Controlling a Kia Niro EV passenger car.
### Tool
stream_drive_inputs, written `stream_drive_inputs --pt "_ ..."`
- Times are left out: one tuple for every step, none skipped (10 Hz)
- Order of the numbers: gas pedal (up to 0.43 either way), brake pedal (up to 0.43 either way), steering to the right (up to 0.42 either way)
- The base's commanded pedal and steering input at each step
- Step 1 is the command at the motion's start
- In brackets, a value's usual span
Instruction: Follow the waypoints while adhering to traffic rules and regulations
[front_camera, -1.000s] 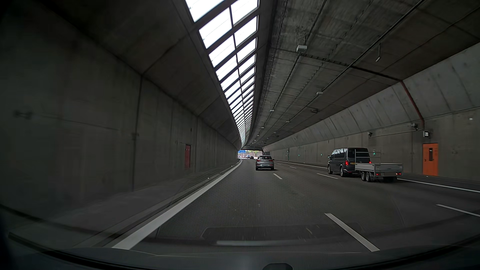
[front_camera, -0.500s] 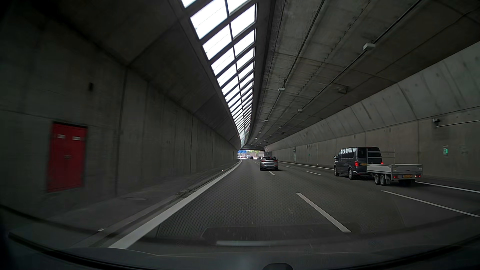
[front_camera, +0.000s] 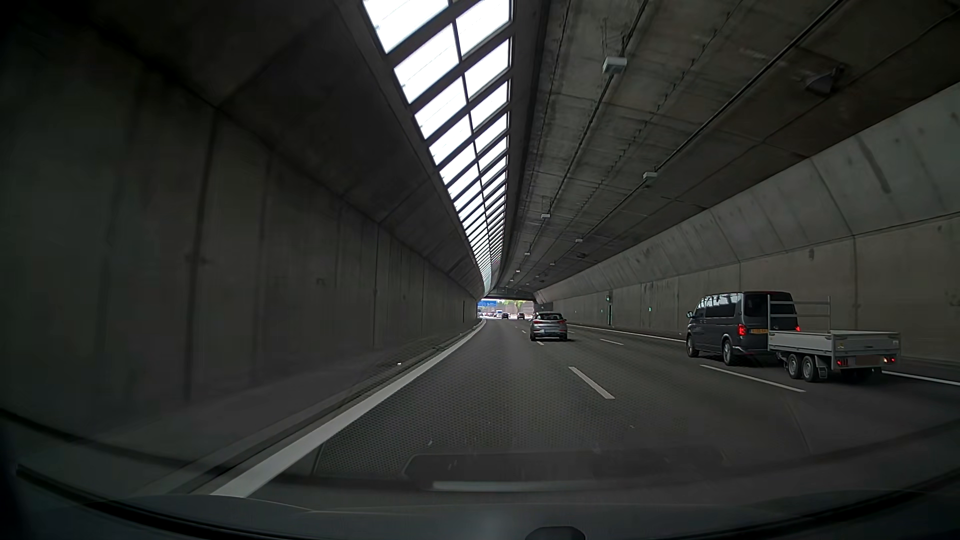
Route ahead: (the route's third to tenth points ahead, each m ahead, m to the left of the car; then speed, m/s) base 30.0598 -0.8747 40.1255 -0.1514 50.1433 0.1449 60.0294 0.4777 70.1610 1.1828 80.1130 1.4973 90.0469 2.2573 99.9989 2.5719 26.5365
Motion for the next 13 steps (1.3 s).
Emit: stream_drive_inputs --pt "0.000 0.000 -0.003" --pt "0.000 0.000 -0.004" --pt "0.000 0.000 -0.003" --pt "0.000 0.000 -0.002" --pt "0.000 0.000 -0.002" --pt "0.000 0.000 -0.002" --pt "0.000 0.000 -0.002" --pt "0.000 0.000 -0.001" --pt "0.000 0.000 -0.001" --pt "0.000 0.000 -0.001" --pt "0.000 0.000 -0.001" --pt "0.000 0.000 -0.001" --pt "0.000 0.000 -0.001"
